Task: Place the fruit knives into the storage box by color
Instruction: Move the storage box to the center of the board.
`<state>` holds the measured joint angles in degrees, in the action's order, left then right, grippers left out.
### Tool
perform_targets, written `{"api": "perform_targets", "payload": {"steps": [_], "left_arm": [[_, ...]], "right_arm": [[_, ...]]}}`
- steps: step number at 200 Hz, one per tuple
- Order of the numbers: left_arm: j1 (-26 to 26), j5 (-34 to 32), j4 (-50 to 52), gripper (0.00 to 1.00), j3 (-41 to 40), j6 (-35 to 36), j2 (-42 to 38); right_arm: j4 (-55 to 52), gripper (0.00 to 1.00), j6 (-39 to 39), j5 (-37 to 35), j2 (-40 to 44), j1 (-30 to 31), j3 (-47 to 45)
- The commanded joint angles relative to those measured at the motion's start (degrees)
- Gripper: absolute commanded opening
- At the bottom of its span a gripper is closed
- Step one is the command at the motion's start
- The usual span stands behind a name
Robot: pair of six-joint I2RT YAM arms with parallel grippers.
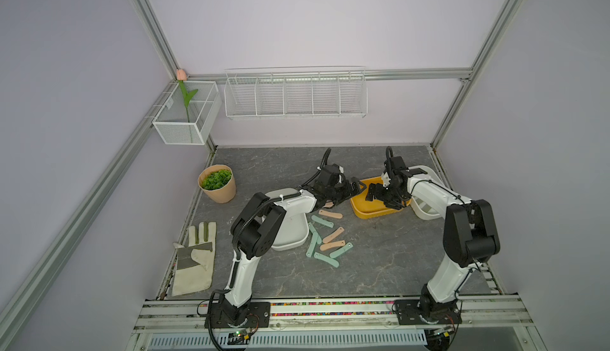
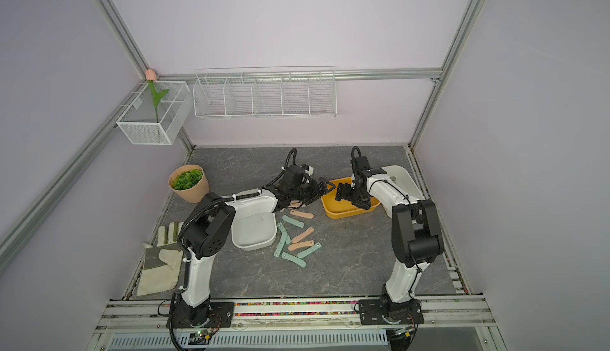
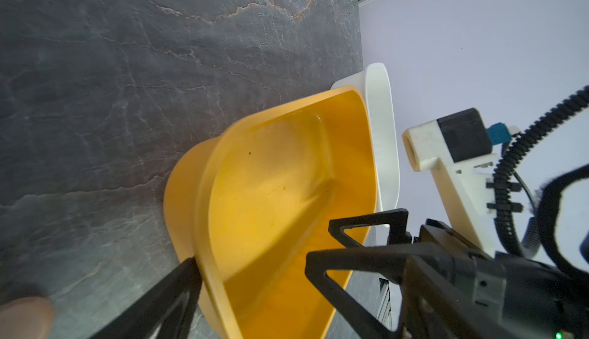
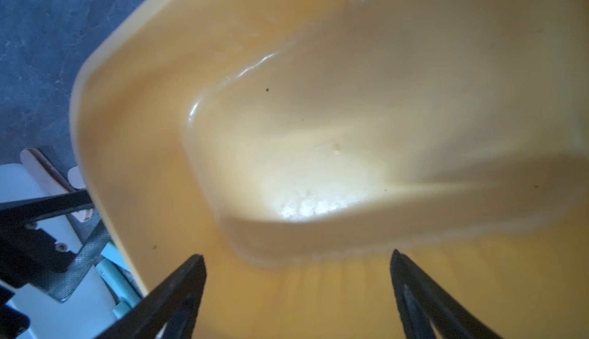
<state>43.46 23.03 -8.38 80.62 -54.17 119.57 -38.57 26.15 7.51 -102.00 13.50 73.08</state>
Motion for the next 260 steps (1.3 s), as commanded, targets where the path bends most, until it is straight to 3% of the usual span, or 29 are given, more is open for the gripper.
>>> {"api": "perform_targets", "payload": {"steps": [1, 36, 80, 109, 128, 158, 181, 215, 260], "left_arm": [[-0.9, 1.0, 1.5, 0.99, 2.3, 1.4, 1.5], [-2.8, 1.6, 2.7, 0.99, 1.4, 2.2, 0.1], [-3.8, -2.4, 10.9, 0.99, -2.0, 8.7, -9.1], [-3.8, -8.1, 18.4, 0.99, -4.7, 11.5, -14.2], [-3.8, -10.5, 22.1, 0.99, -6.1, 13.1, -16.2], [-3.8, -12.3, 25.4, 0.99, -8.4, 15.3, -17.7], [-3.8, -14.0, 28.8, 0.99, -8.1, 17.2, -17.2], [-4.0, -13.9, 38.2, 0.99, -2.9, 19.3, -12.9], [-4.4, -15.5, 41.4, 0.99, -4.0, 19.8, -12.7]], "right_arm": [[1.1, 0.94, 2.0, 1.4, 2.5, 0.3, -1.3], [1.3, 0.94, 2.3, 2.1, 4.8, 0.3, -0.2], [1.0, 1.00, 1.5, 1.3, 10.6, 0.3, 1.2], [1.3, 0.89, -0.5, -1.1, 14.7, 0.3, 1.4], [4.4, 0.89, -0.5, -2.0, 18.9, -0.6, -0.4], [16.1, 0.89, 9.4, 8.6, 27.5, -7.3, -8.5], [19.2, 0.89, 10.1, 18.4, 28.8, -8.9, -9.6], [19.6, 0.89, 8.5, 21.1, 31.6, -5.5, -12.3], [14.5, 0.91, 3.8, 14.3, 33.8, 4.5, -16.4]]}}
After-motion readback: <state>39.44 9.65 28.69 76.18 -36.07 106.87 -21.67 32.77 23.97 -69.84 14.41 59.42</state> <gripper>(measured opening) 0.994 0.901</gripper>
